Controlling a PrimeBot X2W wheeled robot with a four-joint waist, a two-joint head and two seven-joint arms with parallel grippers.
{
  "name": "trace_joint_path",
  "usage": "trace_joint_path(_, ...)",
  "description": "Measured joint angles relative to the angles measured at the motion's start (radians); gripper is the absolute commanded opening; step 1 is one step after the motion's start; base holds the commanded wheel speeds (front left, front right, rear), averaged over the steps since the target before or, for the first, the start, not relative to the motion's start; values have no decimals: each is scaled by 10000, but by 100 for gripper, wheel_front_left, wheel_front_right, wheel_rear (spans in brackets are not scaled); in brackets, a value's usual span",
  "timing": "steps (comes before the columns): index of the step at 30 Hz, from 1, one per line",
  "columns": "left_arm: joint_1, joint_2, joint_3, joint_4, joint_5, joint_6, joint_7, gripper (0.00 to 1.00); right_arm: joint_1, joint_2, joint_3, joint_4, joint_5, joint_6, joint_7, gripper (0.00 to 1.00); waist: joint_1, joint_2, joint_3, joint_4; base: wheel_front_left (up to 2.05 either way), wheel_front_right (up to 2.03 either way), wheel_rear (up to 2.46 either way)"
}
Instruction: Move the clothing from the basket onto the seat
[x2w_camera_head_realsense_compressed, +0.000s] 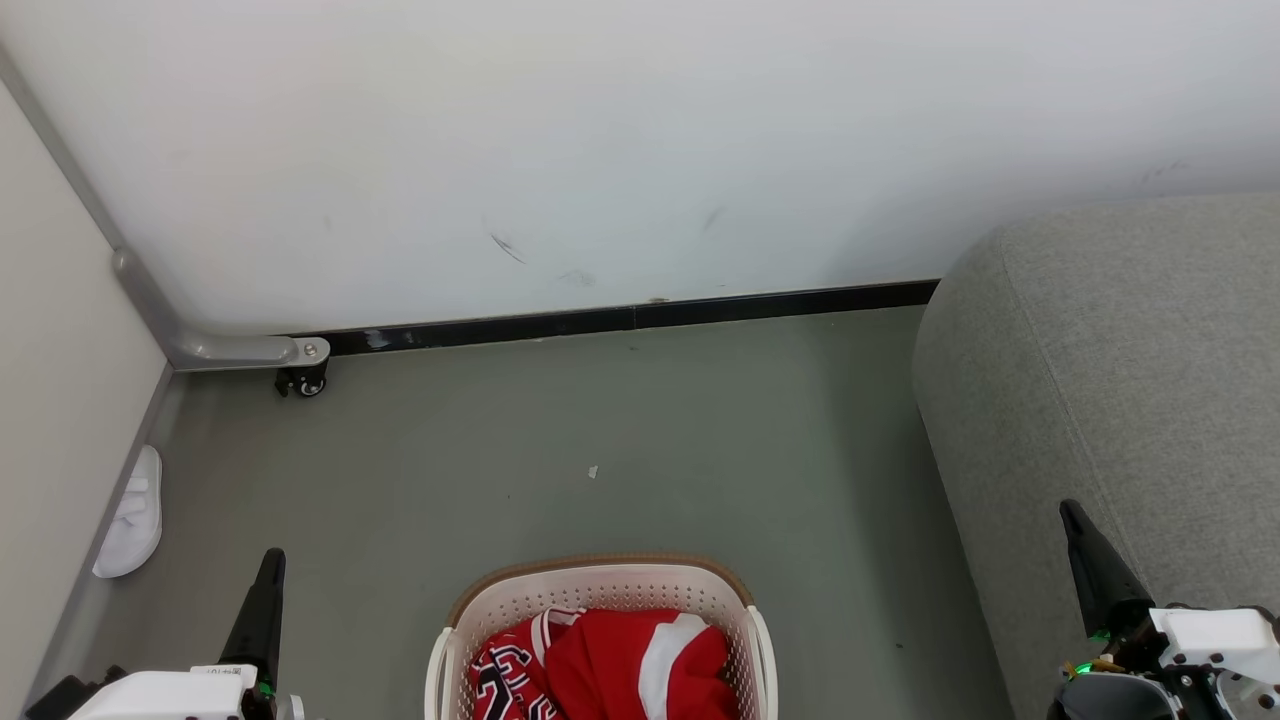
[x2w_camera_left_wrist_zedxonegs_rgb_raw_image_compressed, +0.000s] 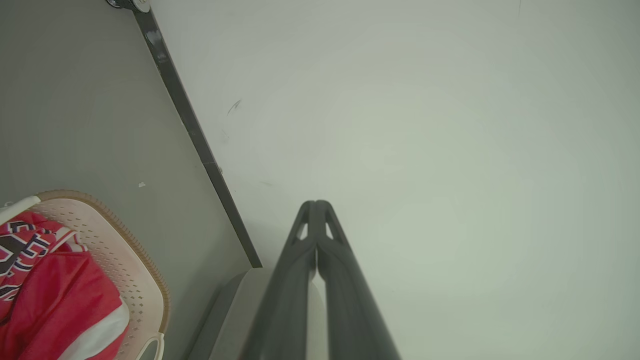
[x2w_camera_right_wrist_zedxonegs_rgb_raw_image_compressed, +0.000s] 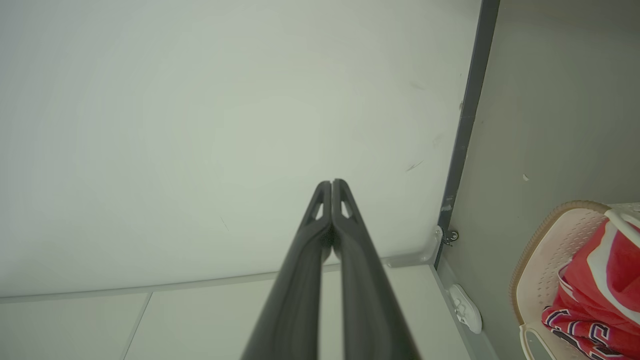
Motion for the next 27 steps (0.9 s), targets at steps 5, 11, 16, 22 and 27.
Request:
trace_joint_path(5, 0, 0, 0, 0, 0, 0, 0, 0, 0, 0, -2, 0, 0, 0, 0, 0, 0, 0, 0, 0, 0, 0, 0)
trace_joint_path(11, 0, 0, 0, 0, 0, 0, 0, 0, 0, 2, -6, 0, 0, 0, 0, 0, 0, 0, 0, 0, 0, 0, 0)
trace_joint_path(16, 0, 0, 0, 0, 0, 0, 0, 0, 0, 2, -8, 0, 0, 0, 2, 0, 0, 0, 0, 0, 0, 0, 0)
trace_joint_path(22, 0, 0, 0, -2, 0, 0, 0, 0, 0, 4, -8, 0, 0, 0, 2, 0, 0, 0, 0, 0, 0, 0, 0)
trace_joint_path(27, 0, 0, -2, -2, 0, 0, 0, 0, 0, 6, -10, 0, 0, 0, 2, 0, 0, 0, 0, 0, 0, 0, 0)
